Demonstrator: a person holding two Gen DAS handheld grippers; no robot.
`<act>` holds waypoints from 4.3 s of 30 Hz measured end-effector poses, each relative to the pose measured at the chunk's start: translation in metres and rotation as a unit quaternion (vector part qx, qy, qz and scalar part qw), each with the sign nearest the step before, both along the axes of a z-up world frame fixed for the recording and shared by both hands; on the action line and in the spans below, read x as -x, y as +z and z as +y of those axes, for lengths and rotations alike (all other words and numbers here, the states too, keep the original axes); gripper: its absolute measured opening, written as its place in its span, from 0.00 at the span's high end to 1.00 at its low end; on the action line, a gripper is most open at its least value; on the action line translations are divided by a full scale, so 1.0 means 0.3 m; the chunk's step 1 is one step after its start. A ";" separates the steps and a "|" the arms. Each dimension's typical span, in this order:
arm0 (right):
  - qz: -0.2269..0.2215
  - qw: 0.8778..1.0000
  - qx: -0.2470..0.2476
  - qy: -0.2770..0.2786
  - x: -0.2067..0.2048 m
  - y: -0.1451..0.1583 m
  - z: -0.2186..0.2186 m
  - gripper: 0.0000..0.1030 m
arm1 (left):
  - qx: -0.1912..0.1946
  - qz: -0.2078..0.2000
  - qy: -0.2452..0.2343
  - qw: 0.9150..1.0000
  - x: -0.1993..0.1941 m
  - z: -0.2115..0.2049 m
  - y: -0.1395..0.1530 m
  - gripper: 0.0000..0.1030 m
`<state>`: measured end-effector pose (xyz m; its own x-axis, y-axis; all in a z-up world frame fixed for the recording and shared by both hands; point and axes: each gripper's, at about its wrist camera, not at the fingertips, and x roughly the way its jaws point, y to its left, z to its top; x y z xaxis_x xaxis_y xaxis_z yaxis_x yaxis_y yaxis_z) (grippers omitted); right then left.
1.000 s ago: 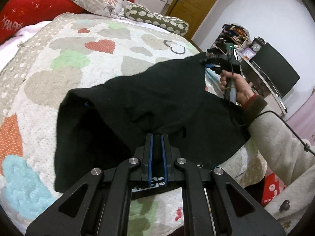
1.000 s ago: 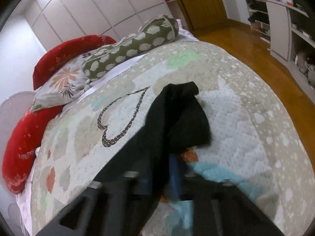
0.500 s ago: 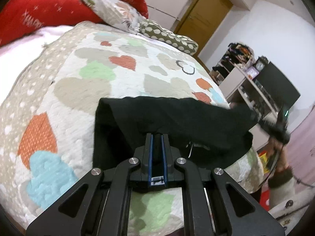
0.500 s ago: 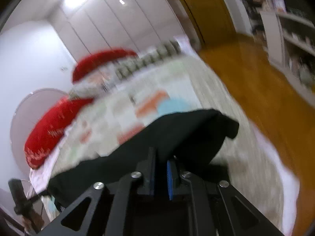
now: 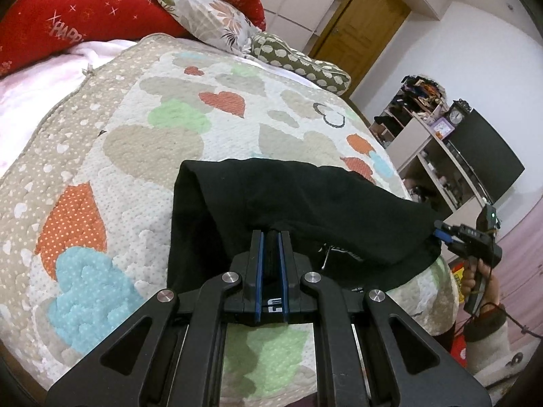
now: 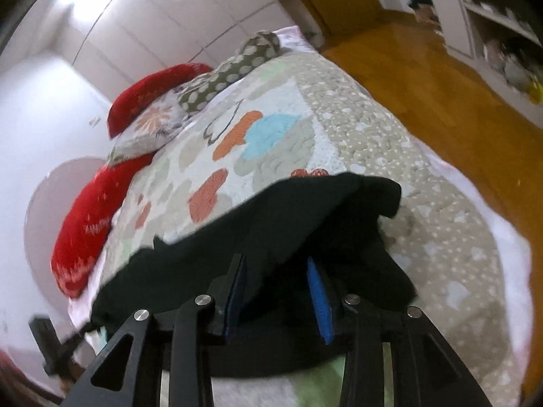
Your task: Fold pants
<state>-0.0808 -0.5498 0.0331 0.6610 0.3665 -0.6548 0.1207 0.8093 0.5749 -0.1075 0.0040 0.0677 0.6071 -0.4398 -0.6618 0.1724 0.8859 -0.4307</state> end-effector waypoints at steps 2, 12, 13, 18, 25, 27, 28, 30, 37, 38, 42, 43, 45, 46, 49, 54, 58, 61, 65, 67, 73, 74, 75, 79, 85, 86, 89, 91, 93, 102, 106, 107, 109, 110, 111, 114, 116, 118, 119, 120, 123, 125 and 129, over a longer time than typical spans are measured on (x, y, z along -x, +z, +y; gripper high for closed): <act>-0.017 1.000 -0.009 -0.007 -0.006 0.020 -0.002 0.66 | -0.001 -0.002 -0.001 1.000 0.003 0.000 0.004 0.94; -0.069 0.997 0.045 0.009 -0.130 0.156 0.005 0.97 | 0.006 -0.001 0.005 1.000 -0.021 0.021 0.009 0.94; -0.088 0.995 0.047 0.011 -0.124 0.202 0.006 0.97 | 0.005 -0.006 0.007 1.000 -0.024 0.025 0.023 0.94; -0.166 0.983 0.065 0.046 0.058 0.382 0.029 0.97 | 0.000 -0.038 0.015 0.999 0.001 0.055 0.095 0.94; 0.014 0.994 0.081 0.077 0.185 -0.017 0.037 0.97 | 0.005 0.025 0.034 0.999 0.016 0.091 -0.041 0.94; 0.032 0.994 0.066 0.075 0.182 -0.072 0.017 0.97 | -0.013 0.027 0.033 0.999 0.018 0.071 -0.049 0.93; 0.034 0.995 0.053 0.071 0.184 -0.074 0.005 0.97 | -0.024 0.023 0.030 0.999 0.024 0.061 -0.038 0.93; 0.031 0.996 0.039 0.068 0.194 -0.038 -0.014 0.96 | -0.036 0.014 0.023 0.999 0.040 0.052 -0.010 0.93; -0.027 0.986 0.113 0.122 0.202 0.145 0.065 0.92 | -0.069 -0.019 0.047 0.996 0.103 0.082 0.089 0.91; -0.037 0.985 0.110 0.131 0.188 0.156 0.099 0.92 | -0.070 -0.021 0.050 0.996 0.104 0.088 0.097 0.91; -0.064 0.978 0.109 0.166 0.083 0.161 0.241 0.87 | -0.066 -0.036 0.053 0.996 0.098 0.077 0.128 0.91; -0.072 0.976 0.106 0.174 0.053 0.159 0.276 0.80 | -0.067 -0.037 0.053 0.996 0.089 0.067 0.129 0.91; -0.088 0.974 0.112 0.178 -0.035 0.151 0.363 0.58 | -0.062 -0.033 0.050 0.996 0.057 0.033 0.117 0.91; -0.097 0.972 0.114 0.182 -0.081 0.144 0.408 0.45 | -0.062 -0.029 0.049 0.996 0.042 0.021 0.111 0.91; -0.091 0.967 0.139 0.195 -0.193 0.116 0.529 0.43 | -0.065 -0.011 0.050 0.997 -0.029 -0.040 0.069 0.91; -0.070 0.949 0.200 0.234 -0.332 0.016 0.715 0.43 | -0.100 0.018 0.067 0.993 -0.138 -0.090 -0.023 0.91; -0.041 0.940 0.256 0.221 -0.424 -0.075 0.770 0.65 | -0.122 0.041 0.073 0.989 -0.221 -0.098 -0.108 0.91; -0.038 0.946 0.250 0.202 -0.476 -0.089 0.764 0.64 | -0.127 0.035 0.076 0.988 -0.262 -0.093 -0.128 0.91; -0.036 0.950 0.236 0.203 -0.480 -0.067 0.754 0.64 | -0.126 0.035 0.076 0.989 -0.261 -0.088 -0.119 0.91; -0.033 0.954 0.220 0.200 -0.455 -0.046 0.733 0.64 | -0.134 0.031 0.079 0.987 -0.243 -0.091 -0.108 0.91; -0.060 0.953 0.214 0.207 -0.291 0.040 0.678 0.63 | -0.165 0.019 0.094 0.982 -0.184 -0.129 -0.060 0.91; -0.060 0.953 0.214 0.208 -0.265 0.048 0.671 0.62 | -0.166 0.017 0.093 0.982 -0.177 -0.134 -0.056 0.91; -0.059 0.953 0.209 0.210 -0.240 0.052 0.663 0.61 | -0.165 0.014 0.093 0.982 -0.168 -0.141 -0.050 0.91; -0.055 0.953 0.207 0.215 -0.155 0.044 0.643 0.58 | -0.163 0.009 0.097 0.982 -0.135 -0.165 -0.034 0.91; -0.035 0.954 0.206 0.217 -0.059 -0.007 0.614 0.57 | -0.155 0.018 0.107 0.982 -0.094 -0.160 -0.068 0.91; -0.032 0.954 0.205 0.217 -0.054 -0.018 0.611 0.56 | -0.155 0.023 0.111 0.981 -0.092 -0.156 -0.081 0.91; -0.020 0.954 0.211 0.212 -0.058 -0.076 0.608 0.56 | -0.141 0.039 0.113 0.983 -0.099 -0.137 -0.139 0.91; -0.028 0.954 0.215 0.206 -0.061 -0.083 0.611 0.56 | -0.144 0.035 0.115 0.982 -0.099 -0.144 -0.139 0.91; -0.026 0.955 0.212 0.204 -0.064 -0.070 0.610 0.56 | -0.155 0.036 0.114 0.981 -0.099 -0.158 -0.130 0.91; -0.041 0.963 0.207 0.165 -0.010 0.033 0.483 0.54 | -0.158 0.013 0.091 0.983 -0.094 -0.234 -0.035 0.89; -0.035 0.966 0.218 0.138 0.031 0.042 0.396 0.53 | -0.145 -0.008 0.063 0.987 -0.100 -0.304 0.002 0.44; -0.032 0.966 0.221 0.131 0.042 0.038 0.373 0.53 | -0.140 -0.019 0.053 0.989 -0.101 -0.329 0.012 0.43; -0.023 0.966 0.229 0.116 0.066 0.024 0.323 0.53 | -0.143 -0.022 0.043 0.989 -0.114 -0.370 0.020 0.43; -0.020 0.967 0.230 0.111 0.074 0.017 0.307 0.53 | -0.141 -0.019 0.036 0.989 -0.124 -0.390 0.019 0.43; -0.015 0.968 0.231 0.102 0.084 0.006 0.280 0.53 | -0.139 -0.017 0.030 0.990 -0.130 -0.407 0.018 0.43; 0.006 0.971 0.224 0.082 0.091 -0.045 0.201 0.53 | -0.138 -0.013 -0.007 0.990 -0.160 -0.499 0.008 0.43; 0.010 0.978 0.191 0.081 0.103 -0.063 0.149 0.53 | -0.139 -0.010 -0.034 0.990 -0.175 -0.564 -0.004 0.43; -0.005 0.983 0.166 0.071 0.136 -0.041 0.107 0.53 | -0.139 -0.006 -0.078 0.987 -0.199 -0.659 -0.013 0.43; -0.010 0.985 0.160 0.065 0.152 -0.031 0.089 0.53 | -0.139 -0.004 -0.099 0.985 -0.210 -0.703 -0.016 0.43; -0.013 0.986 0.156 0.061 0.163 -0.025 0.077 0.53 | -0.138 -0.002 -0.114 0.984 -0.219 -0.740 -0.019 0.43; -0.020 0.989 0.137 0.056 0.201 -0.008 0.045 0.53 | -0.132 0.001 -0.168 0.977 -0.255 -0.865 -0.024 0.43; -0.017 0.988 0.143 0.050 0.218 -0.002 0.038 0.53 | -0.136 0.001 -0.201 0.970 -0.282 -0.953 -0.019 0.43; -0.007 0.988 0.152 0.038 0.238 -0.014 0.014 0.52 | -0.121 -0.009 -0.265 0.957 -0.335 -1.092 -0.007 0.43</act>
